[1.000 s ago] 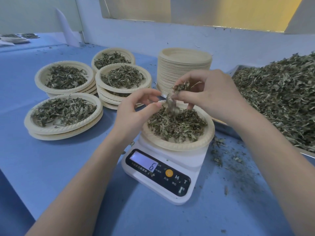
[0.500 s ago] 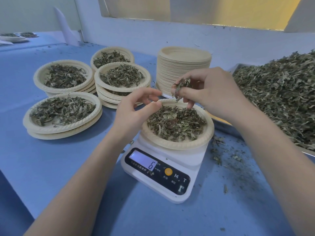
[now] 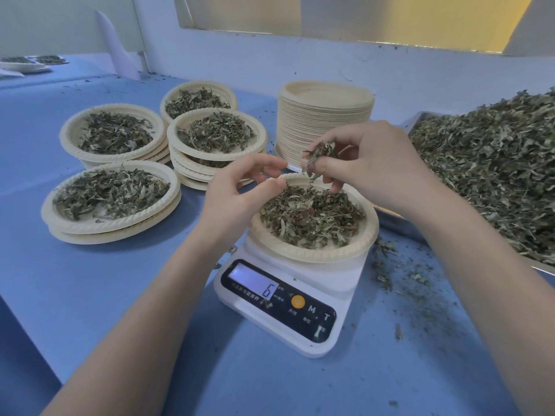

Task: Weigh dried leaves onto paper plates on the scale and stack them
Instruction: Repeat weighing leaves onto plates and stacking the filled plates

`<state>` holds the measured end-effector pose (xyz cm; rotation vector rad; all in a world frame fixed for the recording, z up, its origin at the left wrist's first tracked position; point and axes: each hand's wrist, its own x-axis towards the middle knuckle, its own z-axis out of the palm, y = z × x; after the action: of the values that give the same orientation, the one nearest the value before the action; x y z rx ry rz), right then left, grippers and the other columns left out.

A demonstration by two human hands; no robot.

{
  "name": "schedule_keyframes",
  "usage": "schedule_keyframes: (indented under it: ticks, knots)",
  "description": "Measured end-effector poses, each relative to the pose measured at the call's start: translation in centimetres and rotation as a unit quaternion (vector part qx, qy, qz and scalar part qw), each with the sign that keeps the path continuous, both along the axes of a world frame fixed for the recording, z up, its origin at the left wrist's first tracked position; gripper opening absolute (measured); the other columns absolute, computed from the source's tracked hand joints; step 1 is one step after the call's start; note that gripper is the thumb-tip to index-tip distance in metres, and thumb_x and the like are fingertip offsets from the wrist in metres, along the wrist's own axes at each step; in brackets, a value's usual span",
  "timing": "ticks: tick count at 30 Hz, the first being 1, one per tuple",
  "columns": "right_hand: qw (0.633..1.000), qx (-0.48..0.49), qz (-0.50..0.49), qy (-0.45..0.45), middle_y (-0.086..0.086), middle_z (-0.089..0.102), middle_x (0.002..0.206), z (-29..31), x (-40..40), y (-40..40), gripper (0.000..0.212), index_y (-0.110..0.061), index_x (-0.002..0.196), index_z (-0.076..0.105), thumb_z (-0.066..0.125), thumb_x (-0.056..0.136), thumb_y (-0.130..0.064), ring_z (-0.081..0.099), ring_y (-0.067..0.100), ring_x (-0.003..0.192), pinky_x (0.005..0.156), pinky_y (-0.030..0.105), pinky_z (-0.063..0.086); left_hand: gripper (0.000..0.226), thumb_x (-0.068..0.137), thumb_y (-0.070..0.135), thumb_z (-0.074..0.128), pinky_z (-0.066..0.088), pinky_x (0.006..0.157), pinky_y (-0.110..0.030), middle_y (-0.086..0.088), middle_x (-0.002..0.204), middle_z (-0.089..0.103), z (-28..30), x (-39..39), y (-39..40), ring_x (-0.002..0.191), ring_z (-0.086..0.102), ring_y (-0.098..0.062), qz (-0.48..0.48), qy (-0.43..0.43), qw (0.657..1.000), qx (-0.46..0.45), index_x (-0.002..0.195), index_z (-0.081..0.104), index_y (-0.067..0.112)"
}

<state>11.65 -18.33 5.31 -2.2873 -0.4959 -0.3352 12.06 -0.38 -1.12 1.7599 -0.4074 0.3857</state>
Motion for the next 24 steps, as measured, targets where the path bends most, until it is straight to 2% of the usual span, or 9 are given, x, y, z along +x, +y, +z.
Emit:
schedule_keyframes:
  ticks: [9,13,16,18,24]
  knots:
    - [1.0,0.002,0.002,-0.006,-0.015,0.067,0.063,0.05,-0.04,-0.04,0.005,-0.025,0.084,0.071,0.072,0.079,-0.026,0.061,0.0,0.047,0.064,0.009,0.045,0.023,0.073,0.026,0.063,0.038,0.079,-0.017,0.018,0.081,0.062,0.1,-0.07,-0.09,0.083,0.055,-0.003,0.0,-0.001,1.0,-0.001,0.095,0.07,0.024]
    - [1.0,0.003,0.001,-0.014,-0.013,0.067,0.066,0.01,-0.08,-0.03,0.007,-0.022,0.086,0.072,0.072,0.08,-0.027,0.063,0.001,0.049,0.067,0.013,0.046,0.023,0.073,0.025,0.063,0.04,0.08,-0.018,0.014,0.084,0.062,0.14,-0.08,-0.08,0.085,0.056,-0.005,-0.004,0.004,1.0,-0.005,0.095,0.069,0.024]
    - [1.0,0.017,0.004,-0.019,-0.016,0.067,0.065,-0.03,-0.1,0.04,0.002,-0.028,0.083,0.07,0.072,0.081,-0.028,0.062,0.0,0.049,0.065,0.012,0.046,0.023,0.073,0.026,0.062,0.04,0.08,-0.019,0.014,0.085,0.062,0.14,-0.11,-0.08,0.085,0.057,-0.005,-0.009,0.008,1.0,-0.009,0.094,0.069,0.024]
    - [0.999,0.033,0.002,-0.03,-0.02,0.066,0.061,-0.06,-0.07,0.08,0.007,-0.032,0.08,0.068,0.072,0.082,-0.026,0.062,0.0,0.049,0.061,0.011,0.046,0.022,0.074,0.026,0.062,0.04,0.08,-0.02,0.015,0.084,0.062,0.15,-0.12,-0.01,0.085,0.056,-0.005,-0.009,0.009,1.0,-0.01,0.095,0.07,0.025]
    - [0.998,0.046,-0.014,-0.048,-0.023,0.062,0.054,0.0,0.02,-0.02,0.007,-0.025,0.09,0.071,0.07,0.083,-0.024,0.063,-0.002,0.051,0.056,0.008,0.045,0.023,0.074,0.026,0.062,0.04,0.08,-0.022,0.015,0.085,0.062,0.16,-0.13,0.03,0.085,0.056,-0.006,-0.01,0.011,1.0,-0.009,0.096,0.07,0.024]
